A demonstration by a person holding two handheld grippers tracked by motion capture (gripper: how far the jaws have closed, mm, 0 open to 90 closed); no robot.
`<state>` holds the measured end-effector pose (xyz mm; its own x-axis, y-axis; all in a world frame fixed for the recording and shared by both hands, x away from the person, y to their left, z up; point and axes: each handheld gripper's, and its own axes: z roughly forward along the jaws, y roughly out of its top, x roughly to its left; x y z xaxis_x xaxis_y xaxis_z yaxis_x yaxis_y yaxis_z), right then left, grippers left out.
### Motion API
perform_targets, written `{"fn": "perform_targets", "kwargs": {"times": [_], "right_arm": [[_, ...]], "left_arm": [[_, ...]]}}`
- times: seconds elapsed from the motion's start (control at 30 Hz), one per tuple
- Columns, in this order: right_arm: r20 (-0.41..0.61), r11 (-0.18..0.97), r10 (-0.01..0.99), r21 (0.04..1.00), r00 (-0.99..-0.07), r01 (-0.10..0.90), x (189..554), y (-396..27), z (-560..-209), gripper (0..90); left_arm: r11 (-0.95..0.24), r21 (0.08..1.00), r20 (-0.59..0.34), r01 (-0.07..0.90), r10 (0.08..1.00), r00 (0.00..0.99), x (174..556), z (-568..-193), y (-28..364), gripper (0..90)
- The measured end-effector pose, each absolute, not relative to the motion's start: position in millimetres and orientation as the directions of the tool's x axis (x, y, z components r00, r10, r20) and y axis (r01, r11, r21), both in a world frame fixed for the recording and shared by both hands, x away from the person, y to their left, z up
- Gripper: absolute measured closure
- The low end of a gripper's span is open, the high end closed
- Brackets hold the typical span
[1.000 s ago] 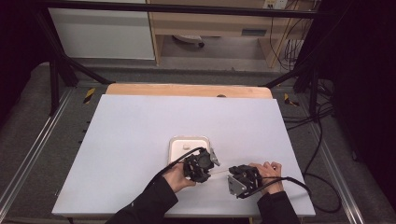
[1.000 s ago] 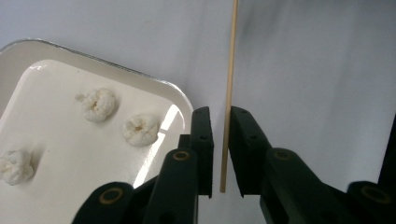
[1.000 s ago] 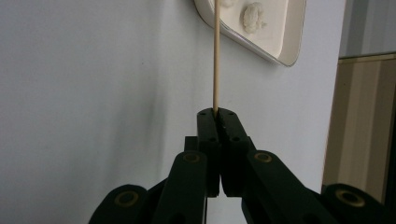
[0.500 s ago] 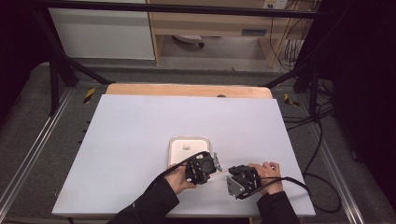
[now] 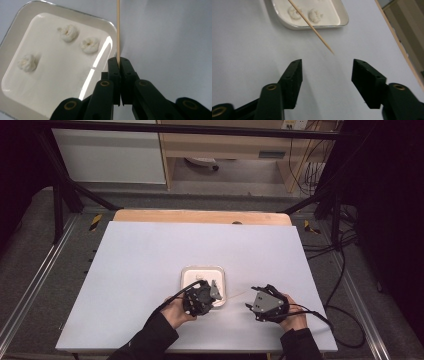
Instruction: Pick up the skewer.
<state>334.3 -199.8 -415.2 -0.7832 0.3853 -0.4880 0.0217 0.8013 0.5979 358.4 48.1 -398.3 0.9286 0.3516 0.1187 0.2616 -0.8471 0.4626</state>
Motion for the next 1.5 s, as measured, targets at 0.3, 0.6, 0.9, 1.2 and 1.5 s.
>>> {"fn": "perform_targets", "kwargs": {"times": [0.3, 0.6, 0.9, 1.2, 1.5], "right_arm": [[-0.304, 0.682, 0.552, 0.699, -0.776, 0.212, 342, -208, -417, 21.7], [-0.175, 0.586, 0.640, 0.741, -0.748, 0.328, 345, -206, -418, 11.8], [-0.056, 0.493, 0.676, 0.775, -0.735, 0.395, 353, -200, -415, 8.0], [0.032, 0.419, 0.691, 0.796, -0.722, 0.437, 366, -181, -407, 5.7], [0.076, 0.388, 0.702, 0.793, -0.708, 0.469, 384, -160, -406, 4.3]], "left_arm": [[-0.761, 0.567, 0.103, 0.316, 0.445, 0.889, 354, -399, 89, 88.1], [-0.652, 0.661, 0.062, 0.372, 0.541, 0.839, 345, -407, 126, 88.1], [-0.554, 0.723, 0.015, 0.412, 0.609, 0.793, 336, -412, 154, 88.0], [-0.492, 0.756, -0.020, 0.431, 0.641, 0.767, 335, -418, 170, 88.0], [-0.468, 0.766, -0.049, 0.441, 0.641, 0.766, 336, -423, 176, 88.0]]}}
